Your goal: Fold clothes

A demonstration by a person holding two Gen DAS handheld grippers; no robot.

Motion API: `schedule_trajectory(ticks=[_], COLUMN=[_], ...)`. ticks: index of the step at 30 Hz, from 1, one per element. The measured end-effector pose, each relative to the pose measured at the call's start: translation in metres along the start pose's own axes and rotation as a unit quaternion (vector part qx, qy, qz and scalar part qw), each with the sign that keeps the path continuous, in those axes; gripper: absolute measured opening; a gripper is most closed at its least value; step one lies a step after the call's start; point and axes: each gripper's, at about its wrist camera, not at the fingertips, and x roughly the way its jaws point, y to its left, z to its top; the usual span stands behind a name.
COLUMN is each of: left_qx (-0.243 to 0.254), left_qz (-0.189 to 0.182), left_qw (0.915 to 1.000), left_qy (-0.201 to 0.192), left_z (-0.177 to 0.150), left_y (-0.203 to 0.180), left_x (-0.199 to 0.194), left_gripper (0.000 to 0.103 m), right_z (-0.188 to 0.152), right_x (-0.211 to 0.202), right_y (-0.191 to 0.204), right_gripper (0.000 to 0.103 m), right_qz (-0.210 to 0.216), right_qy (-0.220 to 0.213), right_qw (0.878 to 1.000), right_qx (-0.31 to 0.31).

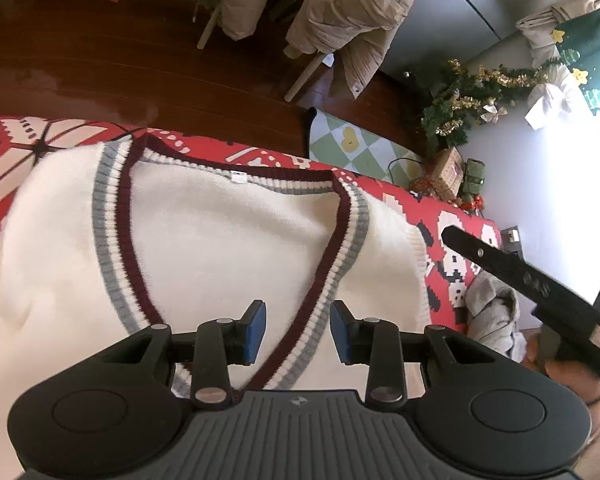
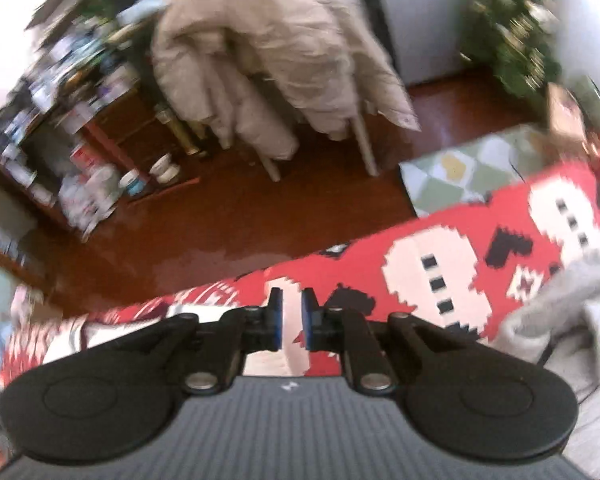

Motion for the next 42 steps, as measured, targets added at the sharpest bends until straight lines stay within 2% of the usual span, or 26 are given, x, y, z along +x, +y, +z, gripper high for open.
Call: schedule_trajectory(ticks=[3, 6, 8, 12, 16, 19, 21, 26, 28, 30, 33, 37, 42], left_qx=[0.008, 0.009, 0.01, 0.016, -0.014, -0.041, -0.068, -0.158, -0.179, -0.186, -0.176, -0.157, -0.1], left_qz=[0.012, 0.025, 0.034, 0.066, 0.081, 0.091, 0.082, -0.023, -0.062, -0.083, -0.085, -0.088, -0.062], left_qw=[0.9999, 0.9996, 0.9993, 0.9969, 0.9938, 0.9909, 0.99, 0.9855, 0.9812, 0.9788, 0.9806, 0.9836, 0.9928], left_qy=[0.001, -0.002, -0.009, -0.04, -0.075, -0.091, -0.093, -0.058, -0.036, -0.024, -0.02, -0.019, -0.022], left_z=[-0.004, -0.006, -0.007, -0.007, -0.004, -0.002, -0.001, 0.004, 0.007, 0.008, 0.009, 0.011, 0.014], left_y=[0.004, 0.012, 0.019, 0.043, 0.08, 0.11, 0.134, 0.184, 0.193, 0.196, 0.189, 0.175, 0.135], left_x=[-0.004, -0.013, -0.023, -0.056, -0.092, -0.113, -0.123, -0.114, -0.102, -0.09, -0.083, -0.078, -0.079], left_gripper=[0.034, 0.034, 0.034, 0.034, 0.034, 0.034, 0.032, 0.033, 0.037, 0.039, 0.04, 0.04, 0.04], right_z=[-0.008, -0.014, -0.012, -0.001, -0.001, -0.011, -0.019, -0.041, -0.047, -0.051, -0.056, -0.048, -0.037], right_x=[0.004, 0.023, 0.035, 0.036, 0.041, 0.05, 0.054, 0.054, 0.053, 0.049, 0.048, 0.051, 0.045], right_y=[0.027, 0.048, 0.055, 0.079, 0.121, 0.158, 0.182, 0.231, 0.243, 0.247, 0.246, 0.226, 0.203], right_gripper=[0.012, 0.012, 0.012, 0.012, 0.012, 0.012, 0.012, 0.016, 0.017, 0.017, 0.017, 0.018, 0.019], right_qz=[0.044, 0.047, 0.039, 0.065, 0.092, 0.096, 0.098, 0.086, 0.079, 0.078, 0.075, 0.078, 0.065], right_qy=[0.038, 0.067, 0.071, 0.054, 0.065, 0.082, 0.092, 0.1, 0.099, 0.095, 0.094, 0.101, 0.11], right_qw=[0.996, 0.991, 0.99, 0.991, 0.987, 0.986, 0.985, 0.986, 0.988, 0.99, 0.99, 0.99, 0.991], right_qx=[-0.069, -0.108, -0.114, -0.104, -0.113, -0.113, -0.109, -0.099, -0.09, -0.075, -0.068, -0.062, -0.048])
